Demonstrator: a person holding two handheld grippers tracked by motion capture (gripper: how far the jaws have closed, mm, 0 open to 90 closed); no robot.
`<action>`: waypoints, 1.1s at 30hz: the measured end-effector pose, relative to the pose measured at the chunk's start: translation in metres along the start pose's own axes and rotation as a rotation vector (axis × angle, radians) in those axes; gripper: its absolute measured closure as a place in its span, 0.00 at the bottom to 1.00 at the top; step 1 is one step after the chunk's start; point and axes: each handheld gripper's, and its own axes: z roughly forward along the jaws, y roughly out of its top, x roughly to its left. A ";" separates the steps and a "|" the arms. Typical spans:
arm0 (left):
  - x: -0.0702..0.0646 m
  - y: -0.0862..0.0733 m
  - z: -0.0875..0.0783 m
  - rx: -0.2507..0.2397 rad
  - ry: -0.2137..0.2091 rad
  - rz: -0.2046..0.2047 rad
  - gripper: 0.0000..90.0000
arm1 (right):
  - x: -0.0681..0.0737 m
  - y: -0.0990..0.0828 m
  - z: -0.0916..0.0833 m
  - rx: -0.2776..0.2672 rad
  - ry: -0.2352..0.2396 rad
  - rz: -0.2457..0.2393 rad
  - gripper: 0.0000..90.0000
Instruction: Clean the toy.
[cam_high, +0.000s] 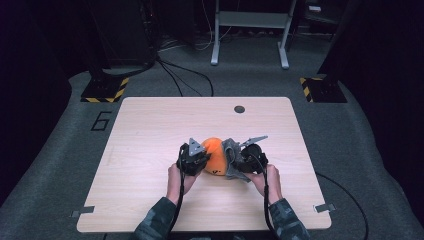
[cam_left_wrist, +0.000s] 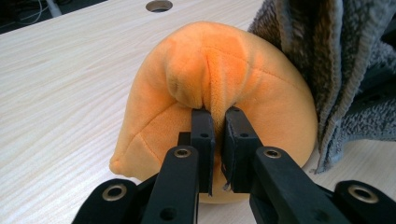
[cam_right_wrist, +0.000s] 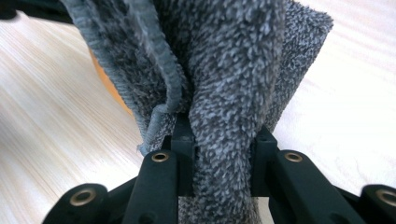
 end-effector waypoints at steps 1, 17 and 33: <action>0.000 0.000 0.000 0.000 0.000 0.001 0.93 | -0.001 -0.002 0.001 0.002 0.004 0.008 0.78; 0.003 -0.001 -0.001 -0.005 0.004 -0.009 0.92 | -0.025 -0.017 0.009 0.017 -0.020 0.104 0.79; 0.013 0.000 -0.007 0.033 -0.039 0.054 0.66 | 0.008 0.024 -0.001 -0.048 -0.012 0.000 0.79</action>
